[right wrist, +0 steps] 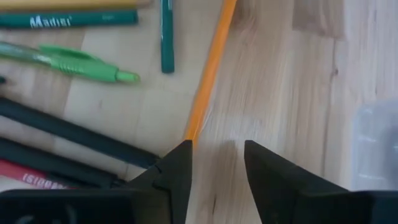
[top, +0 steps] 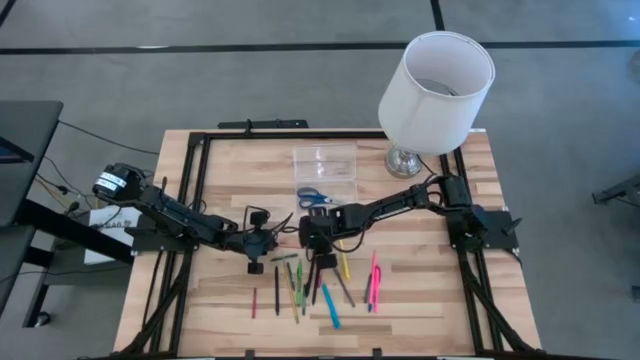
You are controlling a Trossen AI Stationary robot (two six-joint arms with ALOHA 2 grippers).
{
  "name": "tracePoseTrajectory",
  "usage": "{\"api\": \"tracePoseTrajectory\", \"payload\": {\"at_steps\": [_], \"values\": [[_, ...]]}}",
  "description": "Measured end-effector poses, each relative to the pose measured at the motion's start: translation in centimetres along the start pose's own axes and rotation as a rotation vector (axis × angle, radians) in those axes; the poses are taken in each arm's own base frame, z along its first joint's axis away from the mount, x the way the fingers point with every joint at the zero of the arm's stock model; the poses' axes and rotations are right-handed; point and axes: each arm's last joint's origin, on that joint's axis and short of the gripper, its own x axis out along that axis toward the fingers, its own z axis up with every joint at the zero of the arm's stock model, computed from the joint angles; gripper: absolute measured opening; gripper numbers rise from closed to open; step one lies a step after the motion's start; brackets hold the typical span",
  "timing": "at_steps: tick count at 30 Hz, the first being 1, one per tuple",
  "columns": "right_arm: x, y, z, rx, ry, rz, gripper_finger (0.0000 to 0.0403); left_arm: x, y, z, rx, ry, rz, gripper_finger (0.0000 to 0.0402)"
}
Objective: Pick & place school supplies into a supply box
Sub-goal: Put the orange pencil into the supply box
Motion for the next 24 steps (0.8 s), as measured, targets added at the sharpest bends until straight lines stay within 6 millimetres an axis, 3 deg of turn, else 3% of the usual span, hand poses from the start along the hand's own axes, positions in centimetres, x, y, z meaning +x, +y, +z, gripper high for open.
{"api": "tracePoseTrajectory", "payload": {"at_steps": [21, 24], "values": [[-0.04, -0.39, 0.85, 0.013, -0.096, 0.005, 0.0154, -0.03, 0.07, 0.80, 0.022, -0.083, 0.045, 0.0000], [0.93, -0.38, 0.80, 0.009, -0.107, 0.002, 0.0155, -0.03, 0.12, 0.73, 0.024, -0.075, 0.061, 0.0000]]}}
